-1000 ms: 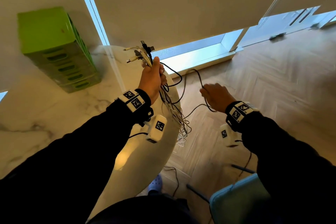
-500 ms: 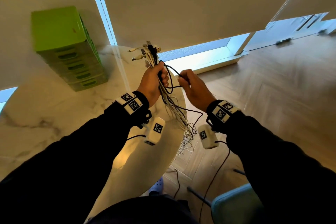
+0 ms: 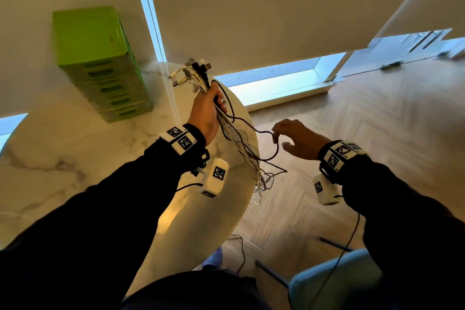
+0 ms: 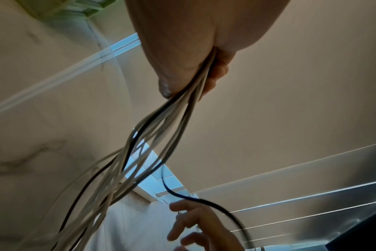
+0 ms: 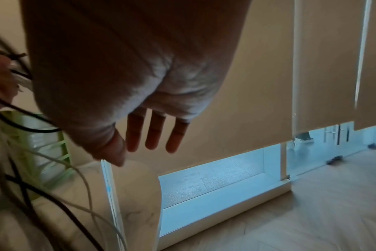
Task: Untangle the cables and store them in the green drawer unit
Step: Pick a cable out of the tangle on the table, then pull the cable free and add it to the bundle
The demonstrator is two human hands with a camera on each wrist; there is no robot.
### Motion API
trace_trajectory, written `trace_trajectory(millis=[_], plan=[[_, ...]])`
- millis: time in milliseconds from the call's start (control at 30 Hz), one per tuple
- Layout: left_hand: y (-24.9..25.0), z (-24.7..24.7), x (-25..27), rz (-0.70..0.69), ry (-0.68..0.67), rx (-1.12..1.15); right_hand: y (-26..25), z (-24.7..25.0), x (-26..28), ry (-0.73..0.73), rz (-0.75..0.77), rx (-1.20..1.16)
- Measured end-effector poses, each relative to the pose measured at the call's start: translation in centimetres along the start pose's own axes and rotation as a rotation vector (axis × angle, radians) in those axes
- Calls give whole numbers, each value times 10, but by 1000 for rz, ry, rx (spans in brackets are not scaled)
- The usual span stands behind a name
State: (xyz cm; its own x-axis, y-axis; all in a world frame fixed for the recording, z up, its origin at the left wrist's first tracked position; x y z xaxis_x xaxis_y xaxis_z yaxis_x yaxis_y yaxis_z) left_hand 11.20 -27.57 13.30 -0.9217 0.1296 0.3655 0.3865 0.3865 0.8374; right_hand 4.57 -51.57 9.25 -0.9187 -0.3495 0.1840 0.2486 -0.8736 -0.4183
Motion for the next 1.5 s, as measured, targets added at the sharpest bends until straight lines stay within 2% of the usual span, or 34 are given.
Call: trace_trajectory(millis=[67, 200, 367, 433, 567, 633, 733, 833, 933, 1000, 1033, 1100, 1167, 1233, 1300, 1367, 1500], plan=[[2, -1, 4, -9, -41, -47, 1, 6, 1, 32, -96, -93], [3, -10, 14, -35, -168, -174, -22, 41, -22, 240, -88, -248], [-3, -23, 27, -31, -330, -266, -84, 61, -58, 136, 46, -343], [-4, -23, 27, -41, -329, -257, -98, 64, -62, 176, 82, -341], [-3, -9, 19, -7, -213, -110, -93, 74, -49, 335, 5, -449], [-3, -3, 14, 24, -143, -21, -86, 75, -38, 331, -5, -463], [-3, 2, 10, 18, -42, 8, -78, 64, -18, 159, 30, -454], [-3, 3, 8, 17, -25, 47, -66, 38, 0, -46, -9, -332], [-2, 2, 10, 27, -57, 10, -31, 3, 18, -324, -135, 37], [-1, 0, 13, 13, -95, -20, -6, -8, 27, -431, -265, 216], [0, -1, 15, 3, -114, -37, 0, -6, 29, -410, -307, 221], [1, -3, 17, -18, -144, -77, 3, 9, 24, -219, -322, 96], [2, -6, 19, -40, -165, -121, -9, 32, 17, 46, -215, -41], [2, -9, 23, -48, -184, -146, -22, 50, 10, 302, -68, -59], [2, -17, 28, -54, -220, -167, -39, 57, 1, 430, 27, -95], [2, -27, 36, -67, -288, -214, -63, 49, -13, 321, 29, -250], [2, -47, 56, -56, -468, -307, -109, -4, -33, -227, -180, -512]])
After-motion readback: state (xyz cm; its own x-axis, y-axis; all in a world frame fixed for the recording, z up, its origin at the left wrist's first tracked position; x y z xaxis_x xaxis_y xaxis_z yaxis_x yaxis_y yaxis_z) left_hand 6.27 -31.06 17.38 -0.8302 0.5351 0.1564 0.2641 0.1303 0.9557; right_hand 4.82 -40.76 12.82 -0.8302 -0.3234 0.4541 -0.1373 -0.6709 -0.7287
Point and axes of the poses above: each hand's wrist, its own x-axis away from the middle knuckle, its own z-axis out of the back of the hand, y = z × x, the point moved 5 cm from there along -x, towards the middle knuckle, and after that the axes turned 6 degrees about -x, right-handed, at the moved point
